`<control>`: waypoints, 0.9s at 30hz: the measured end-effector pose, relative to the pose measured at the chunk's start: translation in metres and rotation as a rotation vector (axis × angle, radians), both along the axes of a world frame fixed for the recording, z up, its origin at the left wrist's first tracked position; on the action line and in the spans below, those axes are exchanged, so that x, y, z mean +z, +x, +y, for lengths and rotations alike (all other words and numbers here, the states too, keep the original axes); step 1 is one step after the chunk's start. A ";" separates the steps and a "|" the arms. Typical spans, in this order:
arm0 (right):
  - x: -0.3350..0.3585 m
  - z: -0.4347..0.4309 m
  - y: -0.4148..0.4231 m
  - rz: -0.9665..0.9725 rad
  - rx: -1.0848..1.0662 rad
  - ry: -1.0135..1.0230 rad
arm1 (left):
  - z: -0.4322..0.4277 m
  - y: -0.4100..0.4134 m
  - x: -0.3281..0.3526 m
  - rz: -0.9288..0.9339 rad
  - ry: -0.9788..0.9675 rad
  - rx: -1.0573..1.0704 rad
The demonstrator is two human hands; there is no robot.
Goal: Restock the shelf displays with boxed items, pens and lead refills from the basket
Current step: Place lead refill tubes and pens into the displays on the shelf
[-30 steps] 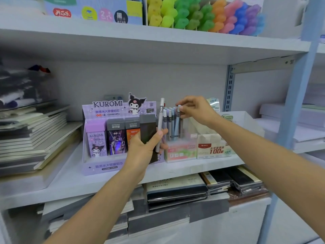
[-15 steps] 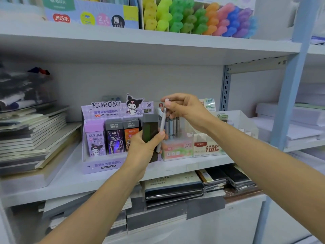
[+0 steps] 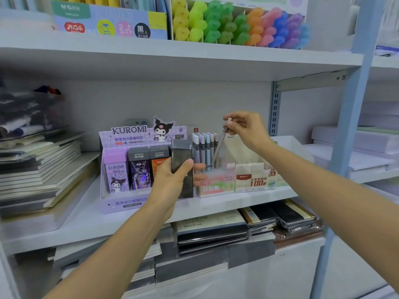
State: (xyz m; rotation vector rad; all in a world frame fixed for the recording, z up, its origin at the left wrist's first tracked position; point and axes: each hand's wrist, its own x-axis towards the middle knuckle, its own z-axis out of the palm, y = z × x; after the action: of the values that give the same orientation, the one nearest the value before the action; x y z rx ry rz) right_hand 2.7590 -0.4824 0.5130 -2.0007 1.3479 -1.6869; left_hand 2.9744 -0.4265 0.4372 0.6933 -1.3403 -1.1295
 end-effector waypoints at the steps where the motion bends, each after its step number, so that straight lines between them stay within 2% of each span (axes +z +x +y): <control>1: -0.004 -0.003 0.002 0.038 -0.004 0.002 | 0.000 0.001 0.000 0.000 -0.004 0.002; 11: -0.004 -0.018 -0.003 0.273 -0.022 0.030 | -0.008 0.006 -0.008 0.013 0.013 0.020; 18: -0.015 -0.016 0.012 0.209 0.028 0.000 | -0.011 0.006 -0.012 0.025 0.025 -0.022; 25: -0.022 -0.018 0.018 0.362 -0.223 -0.015 | -0.009 0.014 -0.015 -0.011 0.035 -0.003; 27: -0.019 -0.007 0.023 0.277 -0.178 -0.042 | -0.007 0.017 -0.014 -0.015 0.044 -0.005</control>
State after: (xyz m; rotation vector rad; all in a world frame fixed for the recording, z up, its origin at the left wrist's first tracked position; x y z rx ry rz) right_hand 2.7819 -0.4896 0.4937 -2.2659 1.6376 -1.5605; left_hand 2.9914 -0.4332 0.4232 0.7321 -1.3337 -1.1632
